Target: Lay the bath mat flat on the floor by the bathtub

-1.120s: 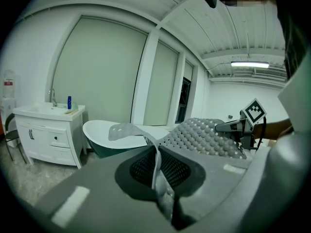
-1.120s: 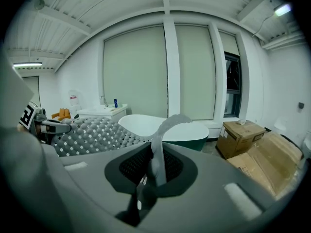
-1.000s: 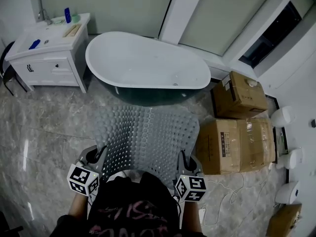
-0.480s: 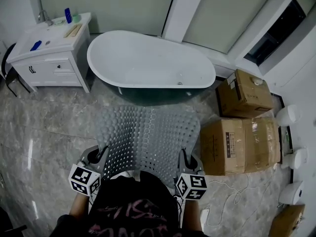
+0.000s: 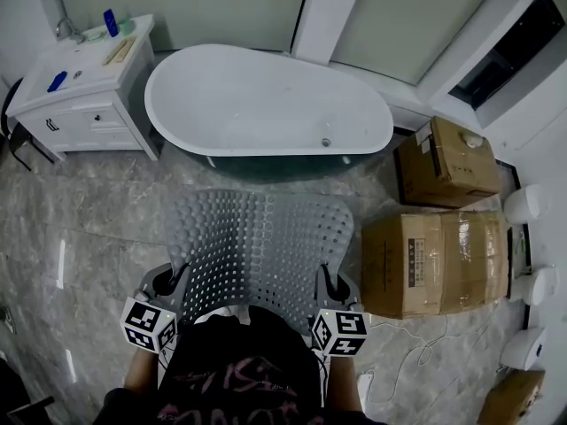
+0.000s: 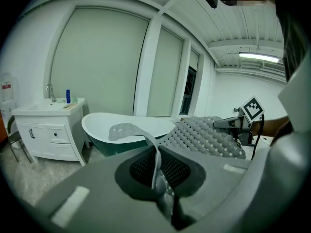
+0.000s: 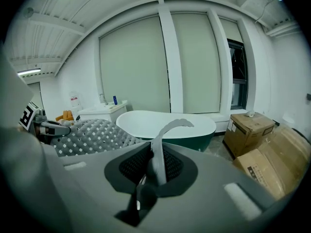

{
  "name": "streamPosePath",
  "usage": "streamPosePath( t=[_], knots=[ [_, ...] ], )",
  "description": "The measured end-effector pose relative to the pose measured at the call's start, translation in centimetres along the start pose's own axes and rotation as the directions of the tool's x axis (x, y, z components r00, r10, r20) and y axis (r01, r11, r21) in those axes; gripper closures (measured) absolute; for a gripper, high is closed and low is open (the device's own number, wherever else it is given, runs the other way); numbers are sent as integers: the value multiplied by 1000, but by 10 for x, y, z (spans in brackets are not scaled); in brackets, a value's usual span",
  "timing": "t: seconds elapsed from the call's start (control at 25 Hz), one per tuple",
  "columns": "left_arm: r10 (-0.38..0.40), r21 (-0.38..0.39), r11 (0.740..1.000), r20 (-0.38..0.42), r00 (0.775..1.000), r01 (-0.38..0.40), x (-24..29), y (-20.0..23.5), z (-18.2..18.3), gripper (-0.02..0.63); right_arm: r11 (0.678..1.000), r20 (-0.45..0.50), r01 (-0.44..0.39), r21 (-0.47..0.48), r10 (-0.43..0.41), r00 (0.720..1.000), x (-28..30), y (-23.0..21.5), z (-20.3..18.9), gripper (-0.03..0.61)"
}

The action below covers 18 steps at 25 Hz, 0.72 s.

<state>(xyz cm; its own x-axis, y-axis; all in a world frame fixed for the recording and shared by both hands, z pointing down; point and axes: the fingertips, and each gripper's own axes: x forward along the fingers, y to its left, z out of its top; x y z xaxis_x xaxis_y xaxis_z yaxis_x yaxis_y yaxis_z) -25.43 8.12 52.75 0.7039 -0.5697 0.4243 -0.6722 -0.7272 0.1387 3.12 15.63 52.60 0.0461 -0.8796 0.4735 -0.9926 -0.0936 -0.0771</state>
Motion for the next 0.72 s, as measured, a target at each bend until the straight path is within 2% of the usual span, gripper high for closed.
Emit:
streamPosePath(
  t=[0.72],
  knots=[
    [112,9,994,-75,991,-112,81,-23,32,597,994,-54,-107,18,108,993,71,-85,14,526]
  ],
)
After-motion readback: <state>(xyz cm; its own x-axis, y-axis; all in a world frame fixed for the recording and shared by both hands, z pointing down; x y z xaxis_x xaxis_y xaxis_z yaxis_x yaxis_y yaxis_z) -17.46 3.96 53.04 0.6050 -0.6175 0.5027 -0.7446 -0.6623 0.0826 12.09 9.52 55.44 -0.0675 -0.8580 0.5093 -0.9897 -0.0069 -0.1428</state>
